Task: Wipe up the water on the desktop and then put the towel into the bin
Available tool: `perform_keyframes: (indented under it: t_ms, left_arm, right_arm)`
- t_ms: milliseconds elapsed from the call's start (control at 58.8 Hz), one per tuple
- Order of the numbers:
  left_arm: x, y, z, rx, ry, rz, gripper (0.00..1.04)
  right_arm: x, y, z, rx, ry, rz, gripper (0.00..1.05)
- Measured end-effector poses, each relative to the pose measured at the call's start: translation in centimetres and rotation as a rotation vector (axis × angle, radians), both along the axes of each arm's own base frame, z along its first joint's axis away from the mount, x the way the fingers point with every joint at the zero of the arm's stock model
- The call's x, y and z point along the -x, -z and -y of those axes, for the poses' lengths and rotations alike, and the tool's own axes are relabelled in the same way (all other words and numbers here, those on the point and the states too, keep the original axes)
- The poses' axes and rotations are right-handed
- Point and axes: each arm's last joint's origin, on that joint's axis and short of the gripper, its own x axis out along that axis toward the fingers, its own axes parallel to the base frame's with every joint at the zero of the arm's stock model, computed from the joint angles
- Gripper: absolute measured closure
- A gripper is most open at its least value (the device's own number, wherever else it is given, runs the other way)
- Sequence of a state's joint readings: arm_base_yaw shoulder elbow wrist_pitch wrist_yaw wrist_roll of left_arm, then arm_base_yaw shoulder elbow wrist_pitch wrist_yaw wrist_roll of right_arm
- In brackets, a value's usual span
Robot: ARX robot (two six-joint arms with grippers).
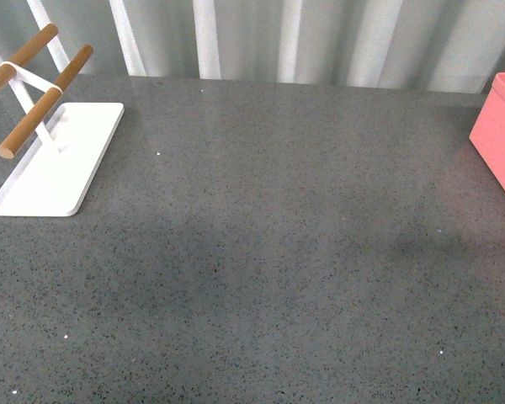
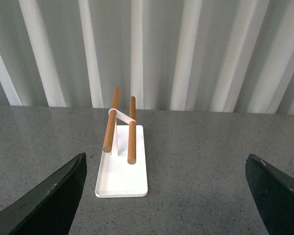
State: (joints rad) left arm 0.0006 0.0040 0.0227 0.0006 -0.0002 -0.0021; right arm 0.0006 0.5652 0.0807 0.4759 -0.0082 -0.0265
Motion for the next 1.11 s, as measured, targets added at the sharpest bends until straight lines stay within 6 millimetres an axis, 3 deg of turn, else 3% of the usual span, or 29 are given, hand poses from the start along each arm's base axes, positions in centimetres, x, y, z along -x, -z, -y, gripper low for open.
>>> perform_keyframes:
  t_ms: [374, 1105]
  left_arm:
    - [0.0, 0.0, 0.0, 0.0, 0.0, 0.0, 0.07]
    - [0.0, 0.0, 0.0, 0.0, 0.0, 0.0, 0.07]
  right_arm:
    - [1.4, 1.0, 0.0, -0.009, 0.001, 0.009, 1.02]
    - [3.0, 0.8, 0.0, -0.013, 0.004, 0.036, 1.02]
